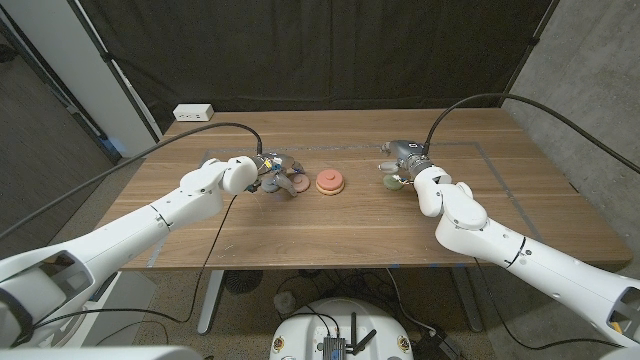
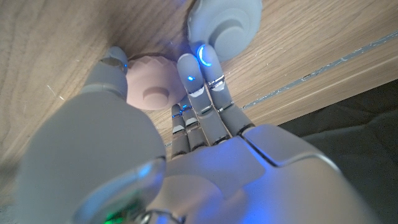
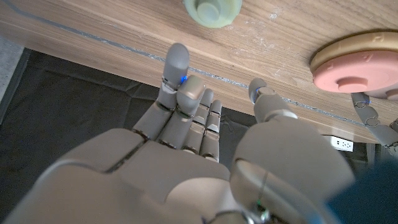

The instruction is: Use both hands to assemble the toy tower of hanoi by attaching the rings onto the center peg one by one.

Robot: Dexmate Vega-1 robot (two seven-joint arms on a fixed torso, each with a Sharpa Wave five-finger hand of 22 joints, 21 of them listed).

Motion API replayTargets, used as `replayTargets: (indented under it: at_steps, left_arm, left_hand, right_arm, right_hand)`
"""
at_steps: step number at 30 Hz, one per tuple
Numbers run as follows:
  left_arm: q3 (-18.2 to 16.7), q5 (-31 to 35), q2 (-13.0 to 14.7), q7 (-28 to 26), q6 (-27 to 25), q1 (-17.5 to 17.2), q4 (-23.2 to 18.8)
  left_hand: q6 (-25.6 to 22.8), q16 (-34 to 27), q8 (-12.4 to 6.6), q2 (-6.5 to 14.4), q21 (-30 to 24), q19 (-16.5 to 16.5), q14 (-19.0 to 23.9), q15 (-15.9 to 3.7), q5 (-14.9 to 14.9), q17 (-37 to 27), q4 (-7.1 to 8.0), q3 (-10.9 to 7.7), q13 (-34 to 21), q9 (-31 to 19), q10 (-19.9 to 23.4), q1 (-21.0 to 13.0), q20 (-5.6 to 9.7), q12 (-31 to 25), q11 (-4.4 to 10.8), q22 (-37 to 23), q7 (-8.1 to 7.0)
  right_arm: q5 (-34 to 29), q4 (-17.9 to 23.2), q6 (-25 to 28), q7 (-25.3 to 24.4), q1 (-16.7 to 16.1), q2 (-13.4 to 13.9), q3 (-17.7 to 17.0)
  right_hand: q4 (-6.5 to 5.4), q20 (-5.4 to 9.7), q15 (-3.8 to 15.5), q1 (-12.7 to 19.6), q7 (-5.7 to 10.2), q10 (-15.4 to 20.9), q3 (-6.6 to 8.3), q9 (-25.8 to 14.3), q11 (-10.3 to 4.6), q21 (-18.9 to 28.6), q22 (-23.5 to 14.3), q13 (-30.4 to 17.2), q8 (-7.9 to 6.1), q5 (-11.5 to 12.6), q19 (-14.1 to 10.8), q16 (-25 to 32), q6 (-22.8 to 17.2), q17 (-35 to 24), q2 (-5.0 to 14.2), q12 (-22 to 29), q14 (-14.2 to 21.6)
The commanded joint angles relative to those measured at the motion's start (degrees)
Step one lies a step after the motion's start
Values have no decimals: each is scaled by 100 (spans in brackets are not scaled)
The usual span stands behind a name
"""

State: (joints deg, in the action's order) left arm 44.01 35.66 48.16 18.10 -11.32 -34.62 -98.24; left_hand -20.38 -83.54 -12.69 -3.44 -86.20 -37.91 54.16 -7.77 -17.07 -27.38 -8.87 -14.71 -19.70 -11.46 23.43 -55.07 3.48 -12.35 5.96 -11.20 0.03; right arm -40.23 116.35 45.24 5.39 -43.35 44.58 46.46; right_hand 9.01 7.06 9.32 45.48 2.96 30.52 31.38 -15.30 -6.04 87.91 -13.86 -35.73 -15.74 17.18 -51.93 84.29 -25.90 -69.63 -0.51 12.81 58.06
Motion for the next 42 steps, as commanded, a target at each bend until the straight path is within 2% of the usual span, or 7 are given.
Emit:
replayTargets:
  at_steps: [1, 7, 12, 17, 19, 24, 42]
  left_arm:
    - [-26, -42, 32, -71, -131, -94, -42]
    - [-40, -26, 52, -104, -237, -163, -149]
    - [-52, 1, 70, -117, -321, -200, -231]
    - [-71, 21, 75, -172, -416, -258, -304]
    - [-88, 43, 69, -255, -482, -309, -336]
    - [-119, 24, 85, -310, -551, -364, -385]
    - [-154, -20, 101, -278, -604, -270, -440]
  left_hand:
    - [-191, -55, -76, 30, -57, -104, 131, -475, 30, -22, -30, -20, -24, -14, 212, -79, 823, -88, 26, 0, -12]
    - [-436, -96, -146, 88, -108, -177, 229, -476, 22, -22, -52, -69, -42, -20, 464, -197, 835, -160, 132, -7, -56]
    - [-570, -115, -173, 109, -137, -216, 293, -477, 8, -15, -77, -109, -62, -27, 684, -315, 837, -220, 157, -7, -88]
    - [-743, -142, -219, 147, -178, -279, 364, -478, -8, -17, -82, -146, -81, -34, 861, -407, 841, -267, 264, -14, -108]
    - [-879, -193, -256, 161, -201, -329, 445, -478, -27, -56, -98, -178, -97, -41, 971, -498, 846, -292, 296, -15, -167]
    - [-988, -295, -271, 186, -236, -404, 591, -476, -55, -173, -86, -215, -127, -53, 1150, -581, 841, -329, 340, -18, -200]
    - [-1097, -306, -259, 209, -243, -456, 648, -472, -103, -333, -50, -266, -192, -74, 1254, -626, 840, -305, 371, -12, -206]
  right_arm:
    - [59, -71, -54, -59, 24, -29, 19]
    - [130, -84, -96, -142, -26, -12, -24]
    - [186, -86, -129, -186, -56, 9, -51]
    - [213, -74, -152, -222, -77, 29, -61]
    - [220, -68, -163, -220, -78, 41, -59]
    - [202, -50, -163, -214, -73, 55, -40]
    - [116, 87, -46, -150, -88, 114, -54]
  right_hand:
    - [-10, 526, 309, -65, -1, 44, 46, -15, -16, 42, -2, -23, -26, 28, -75, -11, -72, -9, 0, -14, 12]
    - [-8, 526, 309, -73, -6, 50, 50, -15, -11, 43, -3, -26, -28, 35, -76, -16, -83, -7, 6, -18, 8]
    - [-8, 526, 309, -82, -5, 65, 55, -15, -15, 32, 8, -22, -26, 41, -64, -4, -82, -20, 12, -22, 20]
    - [-8, 526, 309, -92, 1, 68, 60, -16, -14, 35, 6, -25, -26, 49, -66, -8, -90, -17, 20, -28, 16]
    - [-8, 526, 309, -96, 0, 78, 61, -16, -12, 28, 14, -26, -25, 51, -60, -2, -90, -23, 22, -25, 22]
    - [-10, 526, 309, -113, 1, 67, 64, -15, -1, 37, 6, -35, -20, 58, -70, -5, -86, -20, 28, -34, 19]
    - [-5, 526, 310, -154, 1, 57, 77, -15, -2, 49, -5, -48, -12, 82, -81, 5, -93, -30, 39, -53, 27]
